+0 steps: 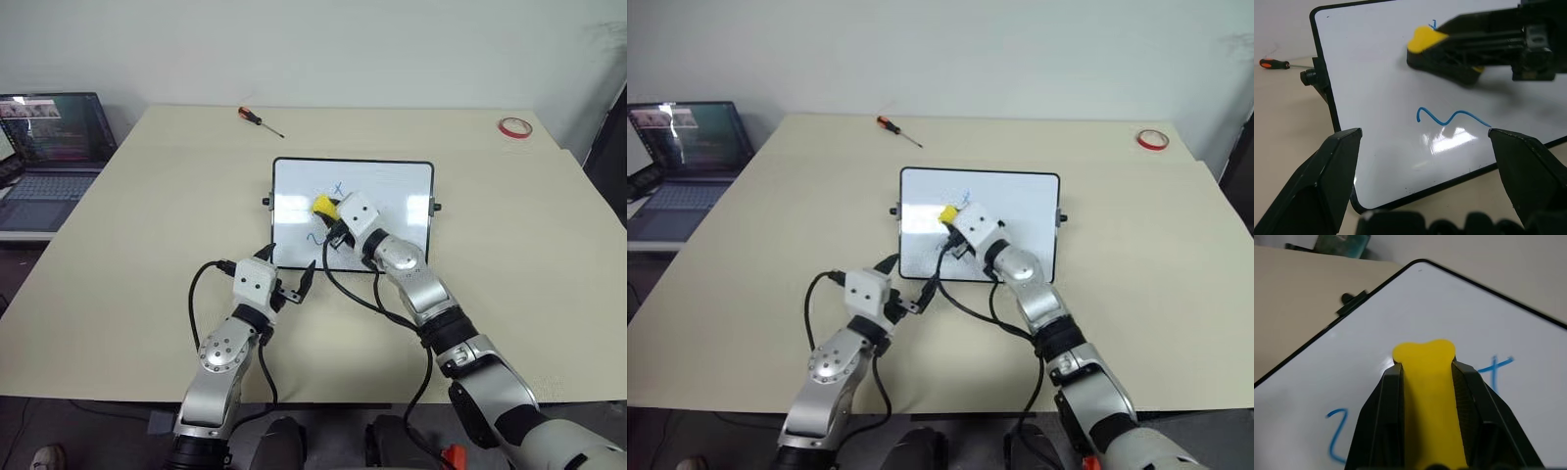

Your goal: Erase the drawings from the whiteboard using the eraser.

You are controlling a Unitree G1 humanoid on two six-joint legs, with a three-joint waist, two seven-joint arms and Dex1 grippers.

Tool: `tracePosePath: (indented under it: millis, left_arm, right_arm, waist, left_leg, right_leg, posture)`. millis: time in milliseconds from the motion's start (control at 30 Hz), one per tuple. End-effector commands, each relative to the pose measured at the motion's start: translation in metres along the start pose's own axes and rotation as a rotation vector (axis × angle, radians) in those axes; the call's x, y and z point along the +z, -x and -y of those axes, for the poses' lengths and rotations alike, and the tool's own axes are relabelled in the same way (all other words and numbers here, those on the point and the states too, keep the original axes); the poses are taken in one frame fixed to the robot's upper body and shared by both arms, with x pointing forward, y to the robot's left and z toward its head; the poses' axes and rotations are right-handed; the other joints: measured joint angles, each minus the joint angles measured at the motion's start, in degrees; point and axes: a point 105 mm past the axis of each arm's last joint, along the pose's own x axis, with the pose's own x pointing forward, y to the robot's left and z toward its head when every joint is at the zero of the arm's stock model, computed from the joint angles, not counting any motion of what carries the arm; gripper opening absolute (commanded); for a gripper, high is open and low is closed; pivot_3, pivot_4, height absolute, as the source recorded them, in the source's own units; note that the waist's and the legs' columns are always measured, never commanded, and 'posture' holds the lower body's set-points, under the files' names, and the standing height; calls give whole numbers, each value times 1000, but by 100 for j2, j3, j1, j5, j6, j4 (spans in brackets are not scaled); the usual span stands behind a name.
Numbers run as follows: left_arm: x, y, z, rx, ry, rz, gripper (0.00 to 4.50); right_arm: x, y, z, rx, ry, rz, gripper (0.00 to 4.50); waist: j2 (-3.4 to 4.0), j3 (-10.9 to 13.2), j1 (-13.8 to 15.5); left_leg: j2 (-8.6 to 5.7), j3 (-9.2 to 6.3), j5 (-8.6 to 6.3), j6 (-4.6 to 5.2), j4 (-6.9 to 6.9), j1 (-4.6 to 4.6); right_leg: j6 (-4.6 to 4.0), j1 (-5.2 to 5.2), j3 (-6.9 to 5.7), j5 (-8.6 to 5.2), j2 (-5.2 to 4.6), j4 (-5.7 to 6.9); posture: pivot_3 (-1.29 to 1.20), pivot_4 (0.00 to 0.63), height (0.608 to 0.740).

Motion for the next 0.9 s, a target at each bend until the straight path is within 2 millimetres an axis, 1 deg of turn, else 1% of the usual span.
tracePosePath:
  millis: [33, 100, 167, 300, 433, 500, 567, 667, 700, 767, 833, 900]
  left_arm:
    - [14, -4, 2, -14, -10, 52, 4500]
    - [14, -6, 1, -17, -11, 54, 4500]
    - [15, -6, 2, -21, -13, 55, 4500]
    - [15, -6, 1, -23, -14, 55, 4500]
    - [15, -5, 2, -22, -16, 54, 4500]
    - [14, -4, 0, -19, -18, 53, 4500]
    - [14, -4, -1, -12, -20, 52, 4500]
    - [14, -2, -2, -5, -21, 50, 4500]
    - [14, -2, -2, -5, -20, 49, 4500]
    - [13, -1, -1, -5, -19, 47, 4500]
    - [13, 0, 0, -6, -18, 46, 4500]
    - [12, 0, 1, -8, -16, 45, 4500]
  right_arm:
    - [-5, 7, 48, -205, 30, -25, 1073]
    - [-6, 7, 54, -236, 44, -34, 1073]
    - [-10, 9, 54, -252, 61, -48, 1073]
    - [-12, 9, 42, -220, 46, -48, 1073]
    - [-10, 9, 14, -98, 35, -19, 1073]
    - [-9, 8, -6, 1, 25, -9, 1073]
    - [-10, 9, -24, 90, 50, -12, 1073]
    - [-15, 11, -37, 162, 65, -35, 1073]
    - [-16, 11, -39, 177, 74, -41, 1073]
    - [-17, 11, -36, 166, 79, -48, 1073]
    - [-18, 10, -27, 130, 86, -55, 1073]
    - [-19, 8, -10, 60, 97, -67, 1073]
  waist:
    - [0, 0, 19]
    - [-1, 0, 17]
    - [-1, 0, 2]
    - [-1, -1, -6]
    - [0, -3, -17]
    - [1, -3, -27]
    - [1, -3, -77]
    - [2, -3, -118]
    - [2, -3, -119]
    - [2, -3, -120]
    - [2, -3, -118]
    - [2, -3, -117]
  left_leg:
    - [-2, -4, 0, 0, 1, 0]
    - [-3, -5, 0, 0, 0, -1]
    - [-2, -2, 0, 0, -3, 0]
    - [0, -1, 0, 0, -4, 0]
    - [0, 1, 0, 0, -2, 5]
    - [1, 2, 0, 0, -3, 7]
    - [3, 4, -1, 0, -5, 9]
    - [3, 6, -1, 1, -6, 9]
    - [3, 5, -1, 0, -5, 8]
    - [3, 4, -1, 1, -5, 8]
    - [3, 4, -1, 0, -5, 8]
    - [3, 2, -1, 0, -5, 8]
  right_leg:
    - [0, 3, 0, 0, -1, -2]
    - [0, 4, 1, 0, -2, -6]
    - [0, 4, 1, 0, -2, -8]
    - [0, 4, 2, 0, -1, -7]
    - [0, 7, 2, 0, -1, -6]
    - [0, 8, 2, 0, 0, -6]
    - [0, 7, 2, 0, 2, -6]
    - [0, 5, 1, 0, 2, -6]
    - [0, 5, 1, 0, 2, -6]
    - [0, 6, 1, 0, 1, -6]
    - [0, 6, 2, 0, 1, -7]
    - [0, 6, 2, 0, 1, -6]
  posture:
    - [0, 150, 740]
    - [0, 150, 740]
    - [0, 150, 740]
    - [0, 150, 740]
    - [0, 150, 740]
    - [0, 150, 740]
    - [0, 150, 740]
    - [0, 150, 740]
    - [0, 150, 740]
    - [0, 150, 740]
    - [0, 150, 740]
    - [0, 150, 740]
